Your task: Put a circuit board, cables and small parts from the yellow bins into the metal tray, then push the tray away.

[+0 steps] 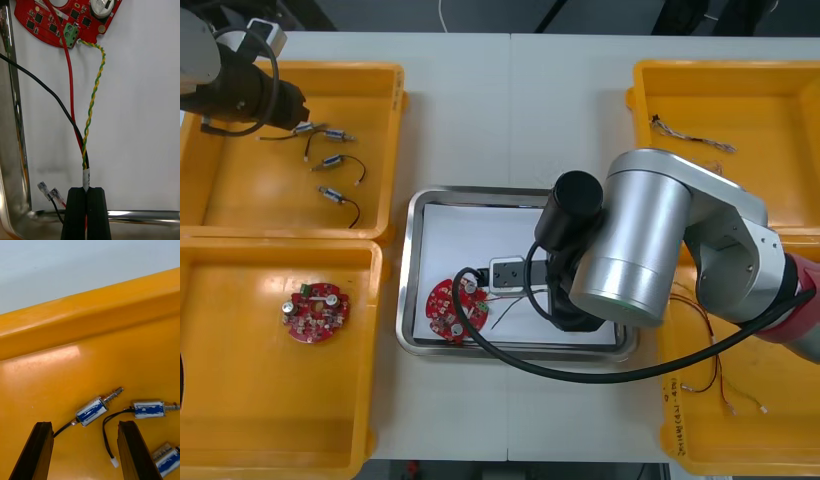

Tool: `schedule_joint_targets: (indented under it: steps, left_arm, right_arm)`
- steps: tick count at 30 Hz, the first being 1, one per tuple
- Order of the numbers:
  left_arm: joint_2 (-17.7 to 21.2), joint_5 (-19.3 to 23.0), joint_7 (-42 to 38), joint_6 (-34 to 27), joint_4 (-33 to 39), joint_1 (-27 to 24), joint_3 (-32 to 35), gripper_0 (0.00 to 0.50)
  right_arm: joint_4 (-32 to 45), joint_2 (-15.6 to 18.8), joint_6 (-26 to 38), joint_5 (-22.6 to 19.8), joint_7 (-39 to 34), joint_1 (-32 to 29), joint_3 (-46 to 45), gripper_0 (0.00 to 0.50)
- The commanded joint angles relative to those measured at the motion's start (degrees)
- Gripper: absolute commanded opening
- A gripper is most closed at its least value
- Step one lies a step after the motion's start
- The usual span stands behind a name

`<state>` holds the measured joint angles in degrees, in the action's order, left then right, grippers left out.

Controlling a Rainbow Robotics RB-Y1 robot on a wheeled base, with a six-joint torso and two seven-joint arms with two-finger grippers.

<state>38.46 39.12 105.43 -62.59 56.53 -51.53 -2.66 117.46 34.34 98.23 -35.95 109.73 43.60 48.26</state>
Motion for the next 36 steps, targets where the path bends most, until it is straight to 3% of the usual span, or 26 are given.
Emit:
schedule_joint_targets:
  steps: [1,12,23,24,26,27,28,36]
  left_arm:
    - [0.03,2.45,14.54,3.71,-3.44,-3.75,2.22,0.5]
    - [-0.58,8.43,21.92,8.98,-9.5,-4.19,2.75,0.5]
    - [-1.73,8.17,22.98,10.91,-11.0,-4.1,2.75,0.5]
    - [-1.9,8.17,22.98,10.91,-11.09,-4.19,2.66,0.5]
    - [-1.99,8.17,23.15,11.09,-11.53,-4.1,2.75,0.5]
    - [-2.17,8.08,23.15,11.18,-11.61,-4.19,2.75,0.5]
    - [-2.25,7.99,23.24,11.35,-11.7,-4.1,2.75,0.5]
    - [-2.78,7.73,23.68,13.55,-13.2,-4.1,2.31,0.5]
  right_arm:
    - [-2.67,0.29,-1.82,-1.4,2.41,2.01,1.04,0.0]
    - [-6.63,0.38,-4.98,0.44,3.29,2.01,2.98,0.0]
    - [-6.63,1.17,-4.98,0.35,3.38,1.92,3.68,0.0]
    - [-6.63,1.17,-5.07,0.62,3.38,1.92,3.68,0.03]
    - [-6.63,1.17,-5.07,1.06,3.47,1.92,3.68,0.201]
    - [-6.72,1.08,-5.07,1.14,3.47,1.92,3.68,0.394]
    - [-6.63,1.17,-5.07,1.32,3.38,1.92,3.59,0.5]
    - [-6.63,1.35,-4.98,1.32,3.56,1.92,3.59,0.5]
